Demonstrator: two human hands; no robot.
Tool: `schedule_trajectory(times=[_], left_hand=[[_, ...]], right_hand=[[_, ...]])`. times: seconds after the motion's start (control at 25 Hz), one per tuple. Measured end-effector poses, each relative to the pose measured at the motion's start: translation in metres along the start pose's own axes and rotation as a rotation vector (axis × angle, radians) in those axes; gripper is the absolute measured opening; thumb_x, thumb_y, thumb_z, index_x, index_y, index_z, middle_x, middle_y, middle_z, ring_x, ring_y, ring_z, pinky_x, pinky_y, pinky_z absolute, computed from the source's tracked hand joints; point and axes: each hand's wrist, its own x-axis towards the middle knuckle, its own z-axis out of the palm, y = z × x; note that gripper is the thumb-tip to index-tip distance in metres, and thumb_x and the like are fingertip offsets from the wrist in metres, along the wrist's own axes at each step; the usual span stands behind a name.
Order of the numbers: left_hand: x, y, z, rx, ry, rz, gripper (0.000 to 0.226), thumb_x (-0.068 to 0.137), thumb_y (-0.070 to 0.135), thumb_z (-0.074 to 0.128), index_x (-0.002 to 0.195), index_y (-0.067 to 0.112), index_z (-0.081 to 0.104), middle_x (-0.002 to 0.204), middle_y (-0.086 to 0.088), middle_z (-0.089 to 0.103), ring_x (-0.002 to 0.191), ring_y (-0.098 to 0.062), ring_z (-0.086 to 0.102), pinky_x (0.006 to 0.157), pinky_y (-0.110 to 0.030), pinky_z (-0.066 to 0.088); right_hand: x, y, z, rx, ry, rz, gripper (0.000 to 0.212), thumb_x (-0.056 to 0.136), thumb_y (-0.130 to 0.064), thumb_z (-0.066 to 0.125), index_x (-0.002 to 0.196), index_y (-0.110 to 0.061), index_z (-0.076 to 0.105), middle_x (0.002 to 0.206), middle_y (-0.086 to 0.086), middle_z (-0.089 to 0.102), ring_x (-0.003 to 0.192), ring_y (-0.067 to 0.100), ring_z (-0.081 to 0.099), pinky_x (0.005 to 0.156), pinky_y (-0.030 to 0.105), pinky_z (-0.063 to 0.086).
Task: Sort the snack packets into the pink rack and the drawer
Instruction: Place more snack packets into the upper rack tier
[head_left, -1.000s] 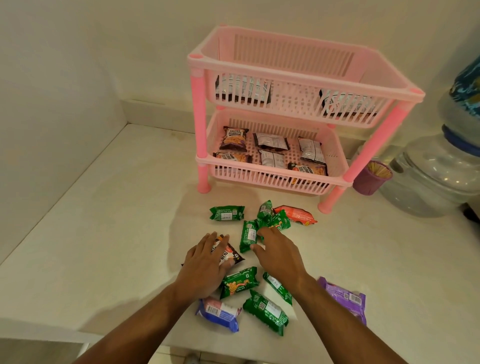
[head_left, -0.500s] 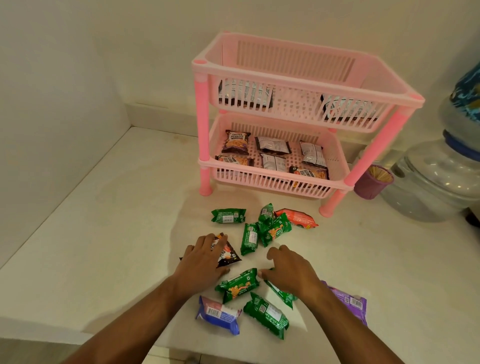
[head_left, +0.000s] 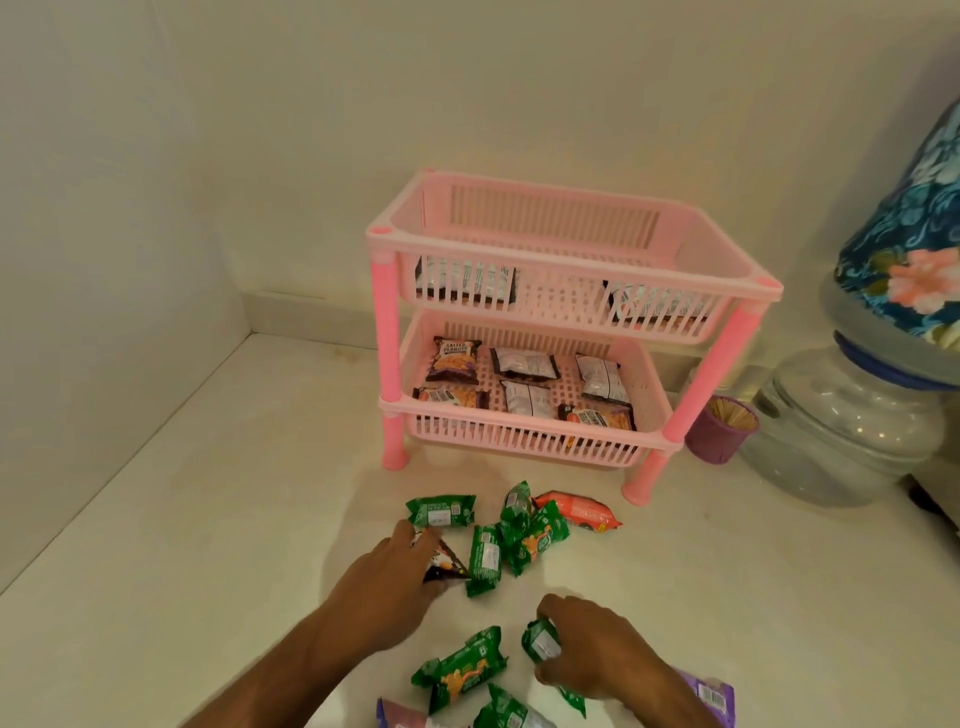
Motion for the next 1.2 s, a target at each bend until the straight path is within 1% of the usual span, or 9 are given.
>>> schedule_trajectory(times=[0.2, 0.32, 0.4, 0.56, 0.64, 0.76, 1.0, 1.08, 1.2], left_hand=[[0.006, 0.055, -0.104, -0.193, 0.041, 0.159, 0.068, 0.089, 0.071, 0.043, 0.148, 0.05, 0.017, 0.138, 0.017, 0.038, 0.114, -0.009, 0.054, 0.093, -0.028, 0.046], [0.023, 0.079, -0.172, -0.249, 0.162, 0.267, 0.065, 0.089, 0.07, 0.044, 0.147, 0.047, 0.026, 0.147, 0.015, 0.038, 0.125, -0.011, 0.049, 0.103, -0.033, 0.041], [0.043, 0.091, -0.215, -0.241, 0.236, 0.327, 0.061, 0.089, 0.071, 0.043, 0.143, 0.043, 0.035, 0.147, 0.01, 0.042, 0.129, -0.015, 0.047, 0.107, -0.044, 0.042], [0.097, 0.112, -0.287, -0.209, 0.413, 0.295, 0.067, 0.087, 0.074, 0.04, 0.143, 0.038, 0.036, 0.144, 0.003, 0.045, 0.109, -0.02, 0.062, 0.088, -0.041, 0.053], [0.13, 0.116, -0.316, -0.189, 0.452, 0.22, 0.063, 0.09, 0.064, 0.041, 0.144, 0.033, 0.034, 0.141, -0.005, 0.044, 0.095, -0.023, 0.064, 0.075, -0.038, 0.052], [0.181, 0.117, -0.342, -0.172, 0.408, 0.033, 0.052, 0.096, 0.042, 0.039, 0.142, 0.019, 0.038, 0.137, -0.013, 0.045, 0.105, -0.03, 0.058, 0.081, -0.038, 0.047], [0.237, 0.123, -0.333, 0.157, 0.227, -0.111, 0.042, 0.106, 0.028, 0.03, 0.132, -0.001, 0.046, 0.137, -0.02, 0.044, 0.125, -0.037, 0.044, 0.1, -0.039, 0.035], [0.251, 0.121, -0.327, 0.182, 0.21, -0.149, 0.041, 0.107, 0.027, 0.03, 0.132, 0.0, 0.048, 0.138, -0.021, 0.045, 0.127, -0.037, 0.043, 0.102, -0.037, 0.032], [0.27, 0.116, -0.321, 0.262, 0.164, -0.168, 0.034, 0.105, 0.017, 0.03, 0.121, 0.0, 0.055, 0.129, -0.019, 0.052, 0.118, -0.032, 0.05, 0.092, -0.034, 0.035]], right_hand=[[-0.019, -0.001, -0.077, 0.114, 0.141, -0.083, 0.052, 0.075, -0.052, 0.066, 0.121, -0.033, 0.054, 0.109, -0.01, 0.059, 0.093, 0.013, 0.059, 0.074, 0.031, 0.049], [-0.035, -0.004, -0.136, 0.167, 0.277, -0.159, 0.041, 0.078, -0.045, 0.07, 0.116, -0.034, 0.057, 0.106, -0.012, 0.063, 0.087, 0.007, 0.063, 0.076, 0.034, 0.057], [-0.045, -0.008, -0.178, 0.176, 0.37, -0.209, 0.04, 0.08, -0.038, 0.071, 0.117, -0.032, 0.058, 0.105, -0.01, 0.065, 0.082, 0.006, 0.066, 0.073, 0.034, 0.06], [-0.065, -0.017, -0.265, 0.198, 0.487, -0.286, 0.049, 0.082, -0.037, 0.073, 0.127, -0.036, 0.054, 0.103, -0.015, 0.062, 0.079, 0.005, 0.068, 0.066, 0.022, 0.058], [-0.071, -0.022, -0.304, 0.238, 0.545, -0.333, 0.049, 0.082, -0.034, 0.074, 0.127, -0.034, 0.056, 0.103, -0.013, 0.065, 0.08, 0.006, 0.07, 0.07, 0.023, 0.06], [-0.068, -0.027, -0.356, 0.329, 0.672, -0.384, 0.049, 0.081, -0.03, 0.077, 0.127, -0.03, 0.06, 0.102, -0.01, 0.069, 0.084, 0.009, 0.071, 0.077, 0.03, 0.061], [-0.017, -0.022, -0.404, 0.365, 0.815, -0.305, 0.049, 0.08, -0.032, 0.08, 0.122, -0.021, 0.057, 0.109, -0.001, 0.067, 0.09, 0.017, 0.069, 0.076, 0.036, 0.061], [0.001, -0.017, -0.407, 0.321, 0.794, -0.294, 0.047, 0.081, -0.031, 0.08, 0.12, -0.019, 0.058, 0.11, 0.001, 0.067, 0.091, 0.016, 0.067, 0.077, 0.035, 0.06], [0.024, -0.011, -0.408, 0.229, 0.676, -0.342, 0.045, 0.083, -0.026, 0.078, 0.124, -0.018, 0.061, 0.116, 0.0, 0.069, 0.092, 0.012, 0.066, 0.071, 0.023, 0.053]])
